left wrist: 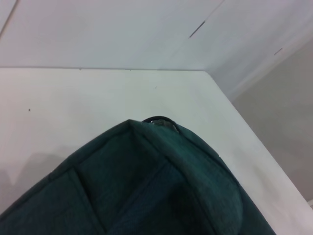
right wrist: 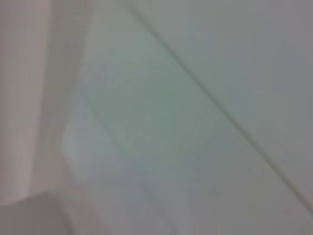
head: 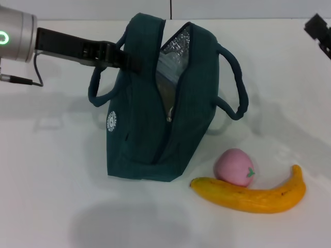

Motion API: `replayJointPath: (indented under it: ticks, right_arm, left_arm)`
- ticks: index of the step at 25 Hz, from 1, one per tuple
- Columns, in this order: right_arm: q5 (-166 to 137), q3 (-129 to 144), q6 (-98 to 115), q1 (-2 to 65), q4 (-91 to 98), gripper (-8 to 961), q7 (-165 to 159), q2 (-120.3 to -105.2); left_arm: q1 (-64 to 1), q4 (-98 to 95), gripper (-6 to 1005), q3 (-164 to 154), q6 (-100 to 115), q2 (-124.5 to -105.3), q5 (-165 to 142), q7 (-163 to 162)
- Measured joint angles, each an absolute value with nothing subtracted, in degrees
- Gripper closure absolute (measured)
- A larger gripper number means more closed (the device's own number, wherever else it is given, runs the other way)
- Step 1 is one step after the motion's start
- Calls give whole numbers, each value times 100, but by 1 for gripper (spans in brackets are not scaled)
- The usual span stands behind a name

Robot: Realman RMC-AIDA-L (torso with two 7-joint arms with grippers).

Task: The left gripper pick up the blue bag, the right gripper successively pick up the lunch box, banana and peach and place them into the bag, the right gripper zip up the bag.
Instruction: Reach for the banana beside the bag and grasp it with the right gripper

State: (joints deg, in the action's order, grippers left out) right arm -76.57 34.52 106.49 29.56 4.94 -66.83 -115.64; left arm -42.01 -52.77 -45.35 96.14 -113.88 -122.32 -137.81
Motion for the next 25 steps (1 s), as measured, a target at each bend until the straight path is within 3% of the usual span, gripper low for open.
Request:
replayJointPath:
  ticks: [9, 14, 19, 23, 25]
  right_arm:
    - [-8646, 4105, 10006, 2340, 1847, 610, -7156, -11443]
    - [-8295, 3756, 10357, 1676, 2272, 607, -6689, -11521]
    - [-8344, 3791, 11356, 1594, 2946, 587, -7303, -11293]
    - [-8622, 3797, 11614, 1554, 3833, 570, -7942, -11367]
    - [-9131, 3943, 11621, 1560, 4982, 562, -8706, -11504]
  left_arm:
    - [-4146, -5229, 958, -4535, 9568, -11384, -12201, -13773]
    - [-4089, -5229, 957, -4520, 9509, -11407, -12191, -13780]
    - [-4078, -5229, 957, -4517, 9449, -11433, -12177, -13793]
    - [-4067, -5224, 957, -4517, 9403, -11460, -12172, -13804]
    - [-4070, -5150, 957, -4512, 9360, -11467, -12166, -13807]
